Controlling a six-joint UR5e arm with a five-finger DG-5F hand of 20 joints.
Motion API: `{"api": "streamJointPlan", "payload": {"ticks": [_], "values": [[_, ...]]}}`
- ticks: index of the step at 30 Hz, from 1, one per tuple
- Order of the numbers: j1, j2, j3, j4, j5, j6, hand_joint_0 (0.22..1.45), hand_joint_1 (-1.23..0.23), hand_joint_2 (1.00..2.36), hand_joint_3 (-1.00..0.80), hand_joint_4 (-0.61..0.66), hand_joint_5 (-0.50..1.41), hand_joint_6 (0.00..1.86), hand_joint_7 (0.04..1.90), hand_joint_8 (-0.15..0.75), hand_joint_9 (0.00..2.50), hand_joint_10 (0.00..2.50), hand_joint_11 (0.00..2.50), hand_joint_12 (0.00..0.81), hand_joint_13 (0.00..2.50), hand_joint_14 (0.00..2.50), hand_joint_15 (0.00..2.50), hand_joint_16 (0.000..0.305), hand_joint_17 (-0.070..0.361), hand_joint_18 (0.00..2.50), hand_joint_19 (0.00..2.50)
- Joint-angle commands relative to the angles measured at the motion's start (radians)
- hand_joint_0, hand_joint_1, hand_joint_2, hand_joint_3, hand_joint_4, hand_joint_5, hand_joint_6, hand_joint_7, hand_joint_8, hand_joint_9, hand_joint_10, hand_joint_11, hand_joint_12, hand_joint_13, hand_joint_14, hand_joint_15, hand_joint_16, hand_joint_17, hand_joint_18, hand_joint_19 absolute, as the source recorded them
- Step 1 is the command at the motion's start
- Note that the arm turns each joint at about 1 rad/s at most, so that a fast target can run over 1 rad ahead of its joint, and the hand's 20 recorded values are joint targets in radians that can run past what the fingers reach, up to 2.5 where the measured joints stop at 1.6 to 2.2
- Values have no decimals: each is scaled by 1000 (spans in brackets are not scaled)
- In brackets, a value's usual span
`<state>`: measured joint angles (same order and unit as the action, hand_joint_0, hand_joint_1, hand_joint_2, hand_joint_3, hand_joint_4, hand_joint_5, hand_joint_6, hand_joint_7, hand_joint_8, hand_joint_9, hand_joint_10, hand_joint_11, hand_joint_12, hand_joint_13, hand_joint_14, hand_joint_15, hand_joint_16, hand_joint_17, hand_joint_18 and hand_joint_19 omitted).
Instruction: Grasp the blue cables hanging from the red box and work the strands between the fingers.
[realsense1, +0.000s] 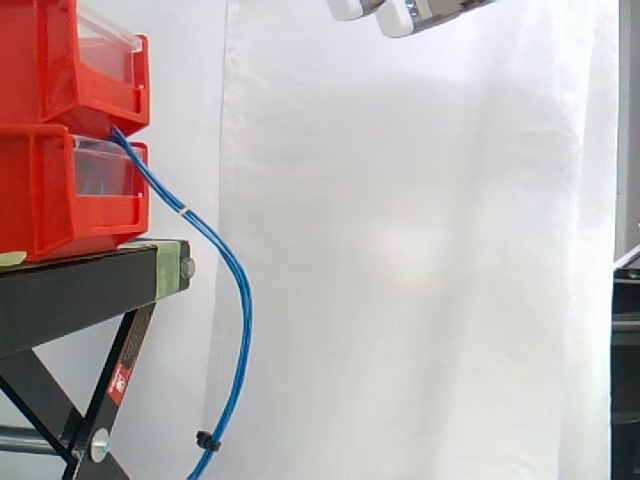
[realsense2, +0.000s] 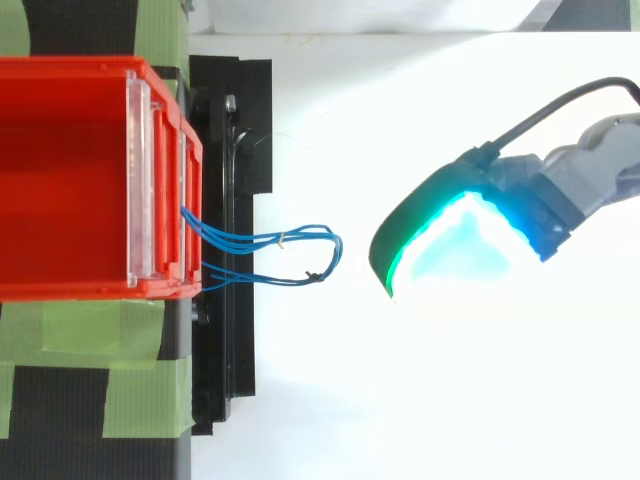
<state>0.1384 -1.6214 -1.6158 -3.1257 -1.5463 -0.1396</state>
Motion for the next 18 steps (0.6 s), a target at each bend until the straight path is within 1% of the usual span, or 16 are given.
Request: {"api": "streamJointPlan", "payload": {"ticks": [1,18], "values": [[1,0,-1,1,0,0,590,-329,1000,-1000,67,-500,4,636,252,0,0,0,378,0,4,165,74,167,0,223],[0,0,-1,-1,0,0,594,-329,1000,-1000,77,-500,4,645,259,0,0,5,381,0,4,175,74,167,0,244]]}}
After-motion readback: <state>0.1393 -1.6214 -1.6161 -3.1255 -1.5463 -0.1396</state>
